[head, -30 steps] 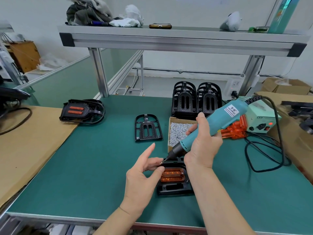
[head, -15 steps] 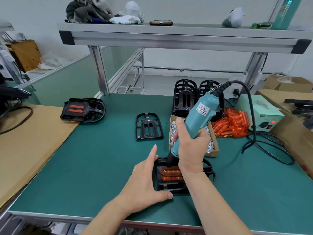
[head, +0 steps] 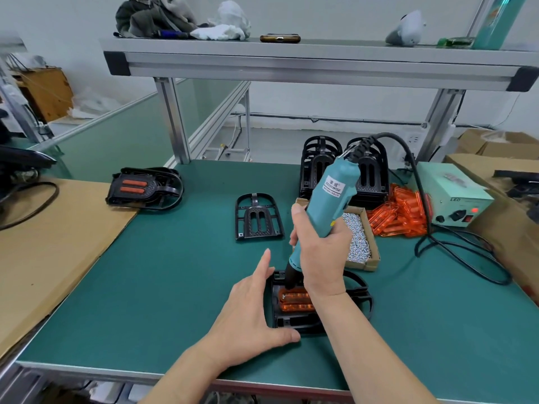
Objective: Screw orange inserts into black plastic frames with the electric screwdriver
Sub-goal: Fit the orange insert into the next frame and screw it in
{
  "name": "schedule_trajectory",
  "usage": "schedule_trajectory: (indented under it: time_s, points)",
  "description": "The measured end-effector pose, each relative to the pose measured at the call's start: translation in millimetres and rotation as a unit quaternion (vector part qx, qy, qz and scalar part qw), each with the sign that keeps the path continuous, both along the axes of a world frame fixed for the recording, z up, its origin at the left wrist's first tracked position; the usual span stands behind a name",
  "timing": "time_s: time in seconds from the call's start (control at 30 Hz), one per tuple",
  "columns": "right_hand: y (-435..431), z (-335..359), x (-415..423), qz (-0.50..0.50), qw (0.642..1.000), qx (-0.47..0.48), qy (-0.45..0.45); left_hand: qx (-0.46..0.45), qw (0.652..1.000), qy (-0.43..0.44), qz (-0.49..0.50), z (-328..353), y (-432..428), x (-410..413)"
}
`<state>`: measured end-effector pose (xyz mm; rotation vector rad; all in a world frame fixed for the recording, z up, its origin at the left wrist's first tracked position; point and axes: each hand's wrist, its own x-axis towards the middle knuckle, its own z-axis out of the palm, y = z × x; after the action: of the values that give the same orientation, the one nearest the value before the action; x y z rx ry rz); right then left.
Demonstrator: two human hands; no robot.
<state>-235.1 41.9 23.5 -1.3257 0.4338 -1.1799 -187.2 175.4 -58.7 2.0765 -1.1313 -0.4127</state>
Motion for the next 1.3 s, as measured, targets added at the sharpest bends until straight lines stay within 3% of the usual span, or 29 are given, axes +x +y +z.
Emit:
schedule_trajectory:
  time_s: [0.53, 0.9, 1.1, 1.3]
  points:
    - [-2.0, -7.6, 8.2, 0.051, 0.998, -0.014, 0.022, -0.006, 1.0, -0.011, 0.0, -1.0, -0.7, 1.6]
    - [-17.3, 13.3, -17.1, 0.049, 0.997, 0.009, -0.06, -0.002, 1.0, -0.016, 0.005, -4.4, -0.3, 1.9]
    - [-61.2, 9.2, -34.6, -0.089, 0.975, 0.172, -0.108, -0.003, 1.0, -0.011, -0.003, -2.9, 2.1, 0.5]
    - [-97.2, -21.0, -57.3, -0.151, 0.931, 0.302, -0.136, -0.007, 0.998, -0.047, -0.031, 0.7, 4.5, 0.7]
